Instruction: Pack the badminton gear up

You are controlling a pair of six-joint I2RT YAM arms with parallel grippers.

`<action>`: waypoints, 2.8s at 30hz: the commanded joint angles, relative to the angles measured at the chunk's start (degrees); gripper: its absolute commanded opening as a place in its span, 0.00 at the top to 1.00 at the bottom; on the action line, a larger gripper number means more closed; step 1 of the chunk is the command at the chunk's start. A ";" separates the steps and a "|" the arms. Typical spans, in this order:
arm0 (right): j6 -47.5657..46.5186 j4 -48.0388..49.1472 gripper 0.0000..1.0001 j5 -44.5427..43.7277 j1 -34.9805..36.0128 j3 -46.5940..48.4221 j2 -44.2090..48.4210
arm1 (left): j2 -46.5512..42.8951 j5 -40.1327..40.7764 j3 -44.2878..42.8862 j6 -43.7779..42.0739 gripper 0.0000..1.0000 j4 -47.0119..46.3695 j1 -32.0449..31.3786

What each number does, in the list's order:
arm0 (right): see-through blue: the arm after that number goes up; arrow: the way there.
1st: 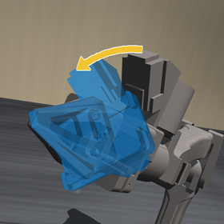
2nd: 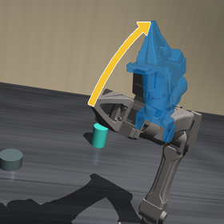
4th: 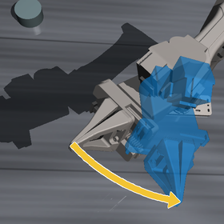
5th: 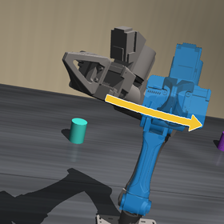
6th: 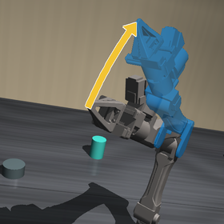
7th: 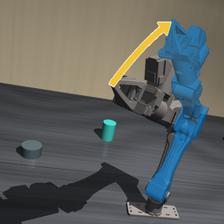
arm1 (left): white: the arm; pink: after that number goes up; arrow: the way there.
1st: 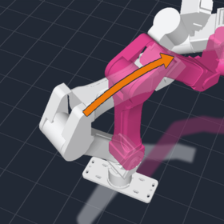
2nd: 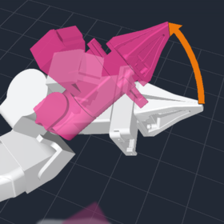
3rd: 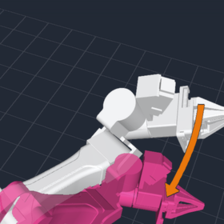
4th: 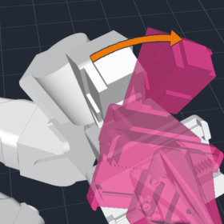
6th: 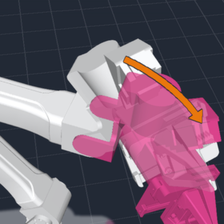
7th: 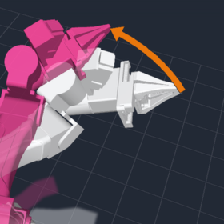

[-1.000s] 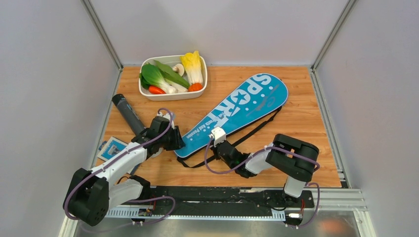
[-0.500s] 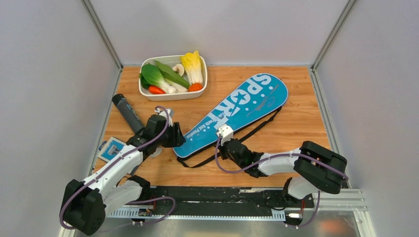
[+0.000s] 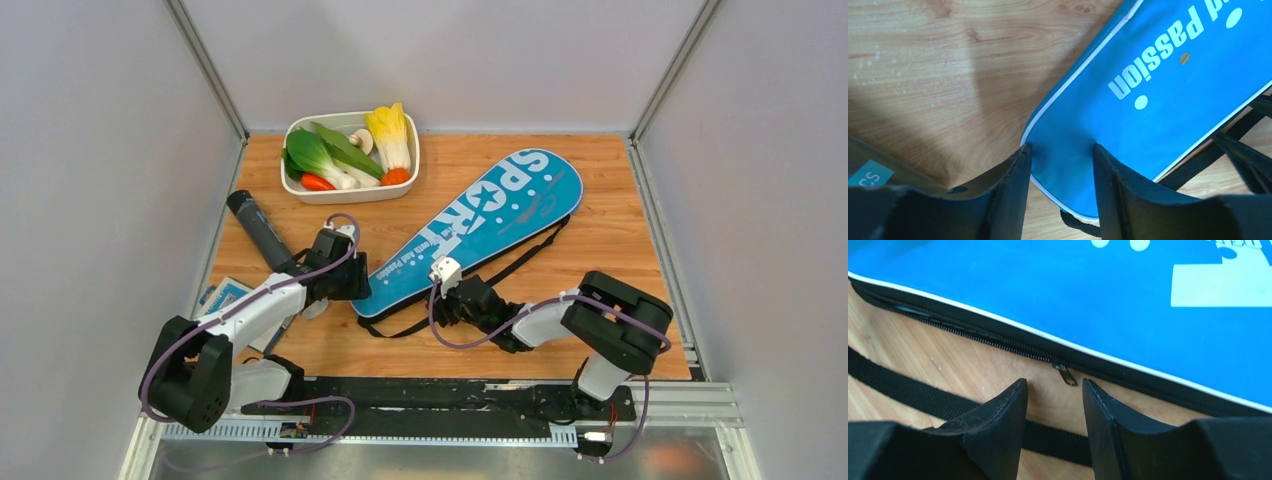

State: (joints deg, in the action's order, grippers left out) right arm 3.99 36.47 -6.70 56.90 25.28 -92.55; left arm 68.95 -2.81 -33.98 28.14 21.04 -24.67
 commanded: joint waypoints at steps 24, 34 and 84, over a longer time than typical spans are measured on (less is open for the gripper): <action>-0.10 -8.13 1.00 4.57 -0.23 3.32 5.25 | -4.81 -13.14 9.59 13.12 1.00 -16.50 0.17; 3.34 -21.48 1.00 7.82 6.26 11.13 4.16 | -6.37 -12.37 11.34 16.34 1.00 -20.52 -1.54; 16.19 -3.61 0.38 9.19 -8.75 -6.90 18.36 | -32.23 -4.71 24.52 53.74 1.00 -21.45 -4.23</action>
State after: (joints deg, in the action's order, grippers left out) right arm 17.58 25.10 -3.07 48.25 19.07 -74.81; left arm 39.31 -8.08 -7.33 75.48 -0.54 -28.53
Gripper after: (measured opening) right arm 0.620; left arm 0.018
